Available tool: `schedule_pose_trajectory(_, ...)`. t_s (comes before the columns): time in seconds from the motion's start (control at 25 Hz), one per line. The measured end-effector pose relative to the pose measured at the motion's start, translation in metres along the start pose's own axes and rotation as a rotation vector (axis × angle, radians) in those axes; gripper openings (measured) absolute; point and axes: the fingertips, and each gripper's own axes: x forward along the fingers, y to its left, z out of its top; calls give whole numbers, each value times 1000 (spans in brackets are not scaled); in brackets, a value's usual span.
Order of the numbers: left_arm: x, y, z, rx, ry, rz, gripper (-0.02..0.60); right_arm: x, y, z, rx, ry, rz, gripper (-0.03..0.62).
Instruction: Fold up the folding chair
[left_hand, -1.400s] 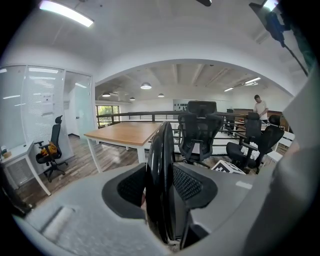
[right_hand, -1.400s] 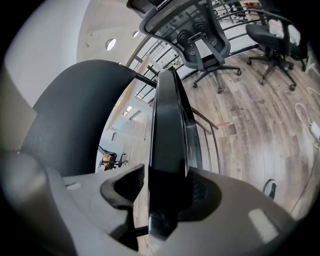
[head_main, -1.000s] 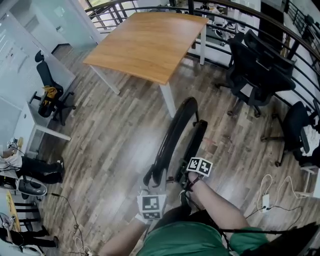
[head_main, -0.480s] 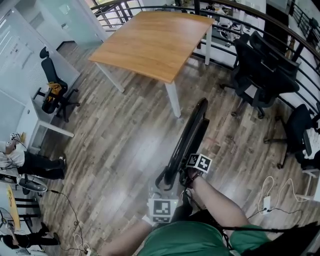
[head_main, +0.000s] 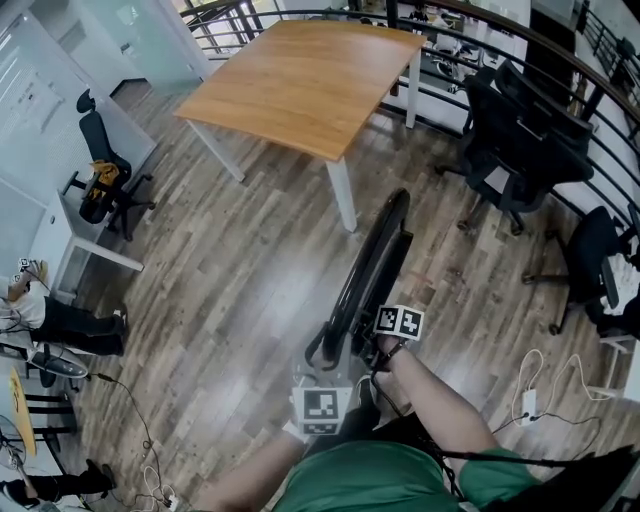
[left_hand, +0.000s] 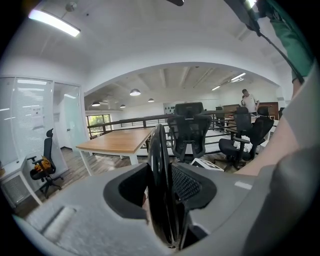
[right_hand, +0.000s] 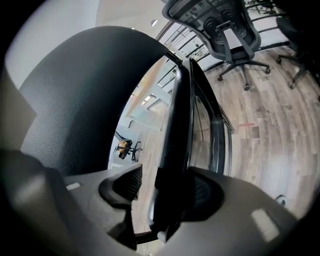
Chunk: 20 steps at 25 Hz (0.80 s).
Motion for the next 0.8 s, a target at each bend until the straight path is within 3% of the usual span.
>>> schedule_pose_trajectory(0.44, -3, 7, -1, -4, -21, 37, 152, -77, -8, 13, -57, -96, 2, 241)
schedule_pose_trajectory(0.64, 1, 5, 1, -2, -31, 53, 153, -117, 13, 30, -171, -163, 29, 241)
schedule_pose_trajectory(0.8, -3, 0, -1, -27, -14, 51, 155, -158, 37, 34, -305, -238, 12, 205)
